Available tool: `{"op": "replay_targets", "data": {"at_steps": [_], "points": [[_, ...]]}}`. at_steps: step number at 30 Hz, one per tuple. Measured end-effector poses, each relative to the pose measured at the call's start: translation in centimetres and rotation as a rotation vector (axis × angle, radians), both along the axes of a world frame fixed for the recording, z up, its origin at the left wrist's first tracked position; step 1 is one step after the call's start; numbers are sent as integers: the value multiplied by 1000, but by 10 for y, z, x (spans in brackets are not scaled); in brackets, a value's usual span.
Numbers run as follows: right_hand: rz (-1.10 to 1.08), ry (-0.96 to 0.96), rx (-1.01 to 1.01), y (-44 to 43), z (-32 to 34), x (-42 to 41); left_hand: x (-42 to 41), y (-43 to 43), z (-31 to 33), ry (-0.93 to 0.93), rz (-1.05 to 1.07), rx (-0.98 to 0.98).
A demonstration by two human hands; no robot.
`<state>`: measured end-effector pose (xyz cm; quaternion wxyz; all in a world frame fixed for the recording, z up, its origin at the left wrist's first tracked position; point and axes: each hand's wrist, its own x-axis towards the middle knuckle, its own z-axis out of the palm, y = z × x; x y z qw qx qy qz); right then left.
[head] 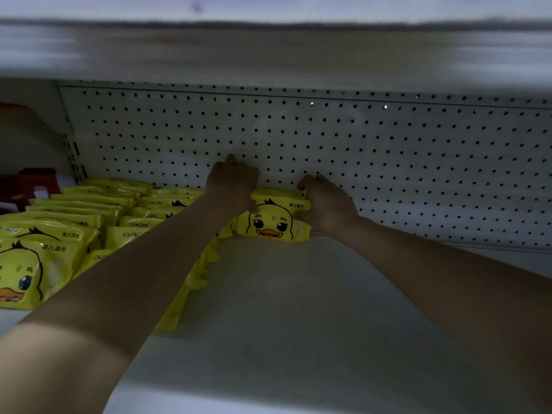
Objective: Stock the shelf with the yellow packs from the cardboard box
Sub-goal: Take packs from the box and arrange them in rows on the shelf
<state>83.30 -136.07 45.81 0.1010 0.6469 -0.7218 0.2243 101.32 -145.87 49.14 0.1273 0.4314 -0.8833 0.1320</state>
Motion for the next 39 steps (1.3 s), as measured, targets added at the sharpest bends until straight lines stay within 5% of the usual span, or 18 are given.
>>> {"op": "replay_targets", "data": {"at_steps": [18,39], "points": [[53,-21,153,146,48,-15,11,162,24,278,-83,301],[462,150,421,397,-14,101,149,477,-60,71,401,430]]}}
